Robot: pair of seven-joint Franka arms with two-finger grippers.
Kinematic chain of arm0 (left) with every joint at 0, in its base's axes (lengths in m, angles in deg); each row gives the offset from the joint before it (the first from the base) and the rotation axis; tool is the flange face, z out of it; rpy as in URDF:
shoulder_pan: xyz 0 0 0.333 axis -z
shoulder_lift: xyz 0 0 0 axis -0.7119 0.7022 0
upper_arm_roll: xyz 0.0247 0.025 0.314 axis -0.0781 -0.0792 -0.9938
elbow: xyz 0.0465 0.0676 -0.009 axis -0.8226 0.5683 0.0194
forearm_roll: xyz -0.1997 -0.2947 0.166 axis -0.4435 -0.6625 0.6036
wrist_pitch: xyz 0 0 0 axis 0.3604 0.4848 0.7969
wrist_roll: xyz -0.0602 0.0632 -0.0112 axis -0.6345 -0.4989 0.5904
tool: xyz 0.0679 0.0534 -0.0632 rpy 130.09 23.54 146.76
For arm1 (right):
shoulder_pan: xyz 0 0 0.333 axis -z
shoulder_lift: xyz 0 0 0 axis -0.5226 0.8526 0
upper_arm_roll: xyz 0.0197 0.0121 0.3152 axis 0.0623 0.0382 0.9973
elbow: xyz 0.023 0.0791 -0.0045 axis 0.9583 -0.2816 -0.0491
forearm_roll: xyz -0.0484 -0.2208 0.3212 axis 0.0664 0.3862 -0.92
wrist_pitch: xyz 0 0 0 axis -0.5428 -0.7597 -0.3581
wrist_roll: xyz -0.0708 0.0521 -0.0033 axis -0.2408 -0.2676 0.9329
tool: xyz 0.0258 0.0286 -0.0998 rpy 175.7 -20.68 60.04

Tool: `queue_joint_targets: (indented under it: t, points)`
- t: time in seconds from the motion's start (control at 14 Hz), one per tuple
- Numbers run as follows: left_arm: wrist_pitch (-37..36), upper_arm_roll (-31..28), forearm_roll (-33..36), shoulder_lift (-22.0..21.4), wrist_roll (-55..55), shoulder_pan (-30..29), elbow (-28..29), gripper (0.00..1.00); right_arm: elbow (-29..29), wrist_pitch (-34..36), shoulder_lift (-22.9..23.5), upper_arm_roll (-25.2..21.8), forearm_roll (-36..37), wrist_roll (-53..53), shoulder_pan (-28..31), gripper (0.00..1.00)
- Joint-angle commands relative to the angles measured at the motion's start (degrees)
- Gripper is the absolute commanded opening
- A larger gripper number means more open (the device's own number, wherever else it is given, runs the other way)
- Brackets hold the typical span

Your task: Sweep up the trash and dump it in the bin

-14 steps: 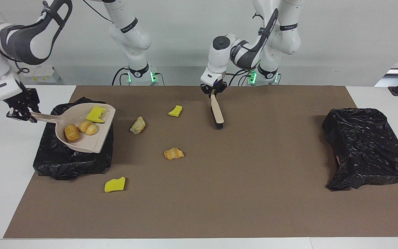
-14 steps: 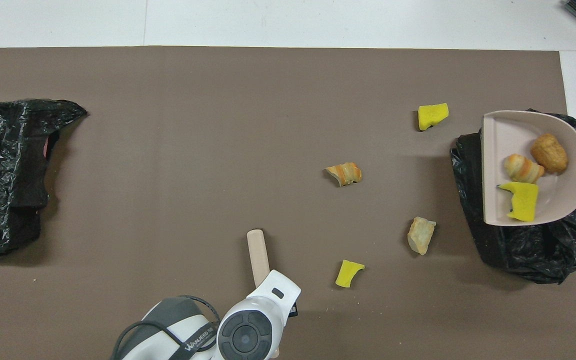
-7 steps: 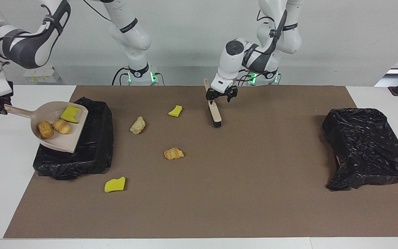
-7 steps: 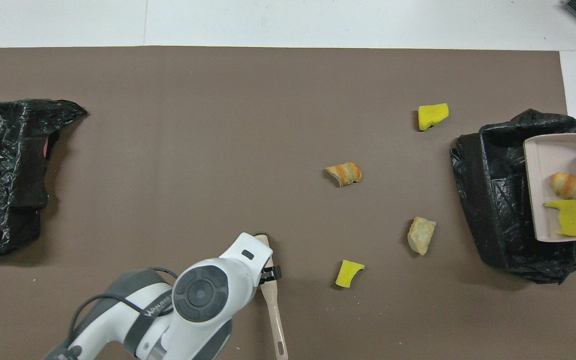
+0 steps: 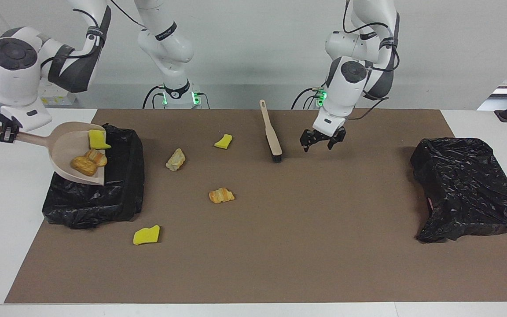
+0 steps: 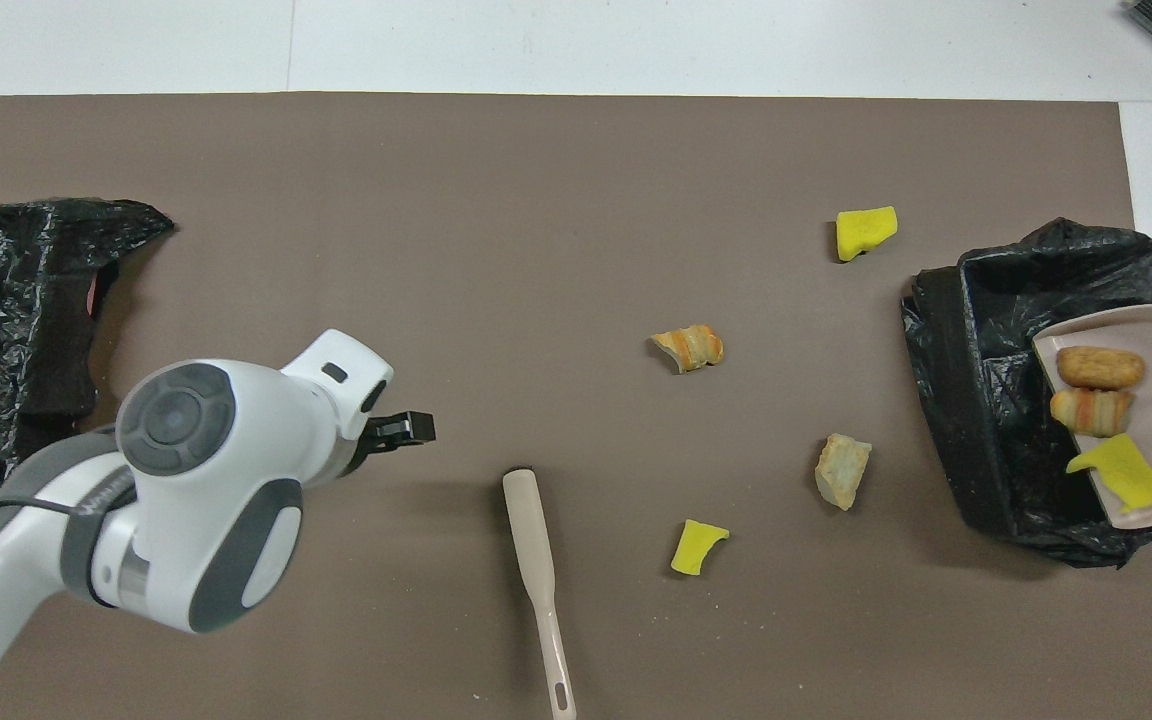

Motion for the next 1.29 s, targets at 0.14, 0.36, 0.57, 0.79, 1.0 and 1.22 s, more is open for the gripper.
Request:
queue_joint_targets:
  t: [0.14, 0.36, 0.57, 0.79, 1.0, 1.22]
  points:
    - [-6.2, 0.7, 0.8, 3.2, -11.8, -10.0, -9.4, 1.00, -2.6, 1.6, -4.5, 0.1, 7.2, 0.7, -2.8, 0.00]
    - [-16.0, 0.6, 0.8, 3.6, -23.4, -16.2, -16.8, 1.00, -1.7, 1.7, -4.9, 0.7, 10.0, 0.7, -4.4, 0.00]
    - [-21.9, 0.5, 0.9, 3.6, -29.9, -20.3, -22.3, 1.00, -0.7, 1.8, -5.0, 0.7, 14.0, 0.9, -6.8, 0.00]
    - [-25.9, 0.5, 3.3, 3.8, -34.2, -23.8, -26.9, 1.00, 2.8, 2.2, -4.4, 1.5, 13.2, 0.6, -7.3, 0.00]
    - [-31.3, 0.5, 2.6, 6.6, -32.5, -25.1, -33.4, 1.00, 3.8, 3.4, -4.1, 1.5, 13.3, -1.1, -12.6, 0.00]
    - [-32.4, 0.8, 3.6, 7.1, -29.3, -24.3, -35.6, 1.00, 7.0, 6.1, -2.3, 1.5, 11.4, -11.4, -15.5, 0.00]
